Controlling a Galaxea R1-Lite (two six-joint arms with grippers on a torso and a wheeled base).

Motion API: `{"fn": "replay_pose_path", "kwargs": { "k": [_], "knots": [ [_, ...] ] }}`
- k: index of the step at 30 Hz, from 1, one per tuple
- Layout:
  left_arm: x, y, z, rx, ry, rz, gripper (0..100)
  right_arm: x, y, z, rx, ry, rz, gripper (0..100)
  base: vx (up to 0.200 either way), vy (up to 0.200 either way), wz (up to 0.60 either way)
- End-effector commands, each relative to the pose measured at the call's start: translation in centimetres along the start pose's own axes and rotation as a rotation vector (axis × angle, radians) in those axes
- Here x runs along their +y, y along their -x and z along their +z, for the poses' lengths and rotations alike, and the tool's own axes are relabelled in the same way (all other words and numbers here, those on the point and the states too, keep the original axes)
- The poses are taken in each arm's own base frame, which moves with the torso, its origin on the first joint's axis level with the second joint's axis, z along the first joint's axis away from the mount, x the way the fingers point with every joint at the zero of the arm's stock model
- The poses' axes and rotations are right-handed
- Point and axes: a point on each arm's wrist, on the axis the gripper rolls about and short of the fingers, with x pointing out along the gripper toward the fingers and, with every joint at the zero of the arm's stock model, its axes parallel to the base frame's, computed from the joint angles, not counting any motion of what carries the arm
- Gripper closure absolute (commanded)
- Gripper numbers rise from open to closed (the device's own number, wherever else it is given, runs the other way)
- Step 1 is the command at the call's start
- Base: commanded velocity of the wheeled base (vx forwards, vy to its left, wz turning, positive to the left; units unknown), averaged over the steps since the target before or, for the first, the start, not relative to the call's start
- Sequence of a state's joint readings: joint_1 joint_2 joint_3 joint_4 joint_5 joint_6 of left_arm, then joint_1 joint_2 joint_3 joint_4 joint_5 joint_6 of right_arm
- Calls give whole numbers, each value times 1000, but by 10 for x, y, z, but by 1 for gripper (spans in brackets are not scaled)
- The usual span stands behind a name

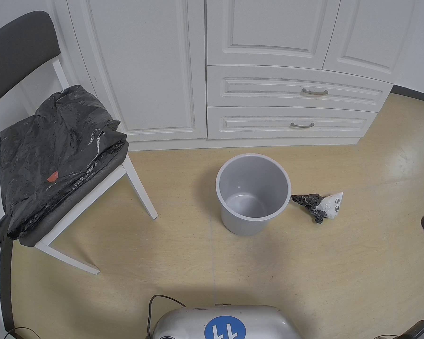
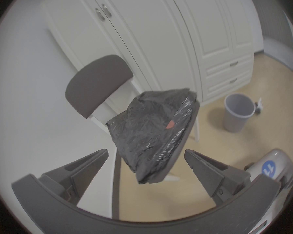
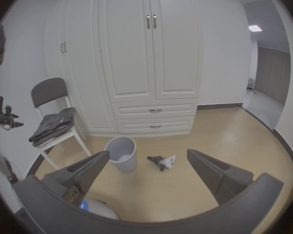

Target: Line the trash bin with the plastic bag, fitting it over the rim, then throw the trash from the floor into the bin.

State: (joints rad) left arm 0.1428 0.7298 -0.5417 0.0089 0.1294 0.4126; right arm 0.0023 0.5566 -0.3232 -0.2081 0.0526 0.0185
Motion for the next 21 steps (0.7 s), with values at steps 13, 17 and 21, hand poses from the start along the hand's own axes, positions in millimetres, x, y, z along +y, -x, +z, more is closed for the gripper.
{"fn": "replay_pose_path", "kwargs": {
  "k": [13, 17, 21],
  "knots": [
    [55, -91, -38, 321, -75, -80, 0, 9, -87, 12, 132, -130, 11, 0, 0, 0, 0],
    [51, -87, -43, 333, -67, -84, 0, 10, -89, 8, 153, -130, 12, 0, 0, 0, 0],
    [46, -89, -53, 372, -50, -104, 0, 10, -91, 7, 161, -136, 14, 0, 0, 0, 0]
  ]
}}
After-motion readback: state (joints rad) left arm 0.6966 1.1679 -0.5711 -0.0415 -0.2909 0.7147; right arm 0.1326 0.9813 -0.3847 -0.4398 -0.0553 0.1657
